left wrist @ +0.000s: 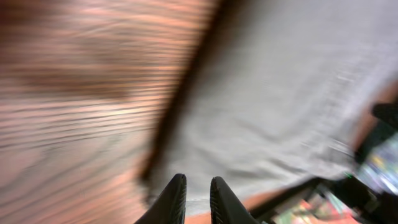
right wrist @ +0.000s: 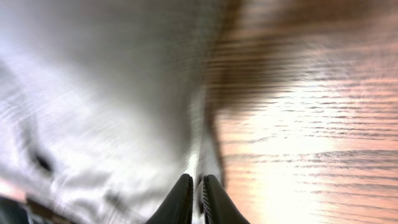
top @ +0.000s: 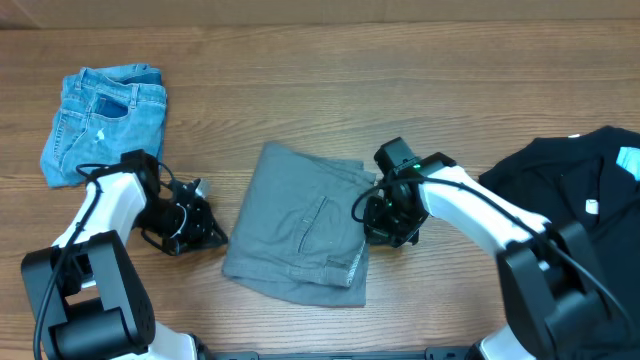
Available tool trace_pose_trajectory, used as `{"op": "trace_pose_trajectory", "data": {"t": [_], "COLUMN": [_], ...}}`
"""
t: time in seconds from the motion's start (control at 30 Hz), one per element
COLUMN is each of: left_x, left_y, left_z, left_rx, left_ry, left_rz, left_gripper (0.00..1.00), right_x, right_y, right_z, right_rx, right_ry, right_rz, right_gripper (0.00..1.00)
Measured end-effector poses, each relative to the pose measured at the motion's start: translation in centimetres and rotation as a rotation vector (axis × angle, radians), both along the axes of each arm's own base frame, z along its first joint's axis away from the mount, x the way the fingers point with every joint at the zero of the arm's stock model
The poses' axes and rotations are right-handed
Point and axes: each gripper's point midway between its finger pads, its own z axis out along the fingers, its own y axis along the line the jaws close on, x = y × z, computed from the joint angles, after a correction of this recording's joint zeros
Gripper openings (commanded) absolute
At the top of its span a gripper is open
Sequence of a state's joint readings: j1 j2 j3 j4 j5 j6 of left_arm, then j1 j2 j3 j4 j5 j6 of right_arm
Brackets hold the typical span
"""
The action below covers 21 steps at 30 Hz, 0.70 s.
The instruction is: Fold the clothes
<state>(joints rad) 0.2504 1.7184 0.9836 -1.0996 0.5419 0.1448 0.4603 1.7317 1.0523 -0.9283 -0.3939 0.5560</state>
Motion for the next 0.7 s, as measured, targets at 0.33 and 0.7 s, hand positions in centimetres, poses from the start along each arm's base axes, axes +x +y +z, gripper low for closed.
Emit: {"op": "trace_pose_trajectory", "data": {"t": [0.33,0.7], "left_x": [-0.6,1.3], "left_y": [-5.7,-6.3], "left_z": [2.6,-0.1], "left_rx": [-0.202,-0.085], "left_ry": [-0.092,-0.187], "left_rz": [-0.188,-0.237], "left_gripper": [0.13,0.41], "right_x": [7.7,7.6], "right_y": [3.8,4.6], "right_z": [6.8,2.2], "right_rx": [0.199,0.203], "right_ry": [-0.465,-0.317], "right_rz": [0.102,0.05], "right_gripper": [0.11,0.13]}}
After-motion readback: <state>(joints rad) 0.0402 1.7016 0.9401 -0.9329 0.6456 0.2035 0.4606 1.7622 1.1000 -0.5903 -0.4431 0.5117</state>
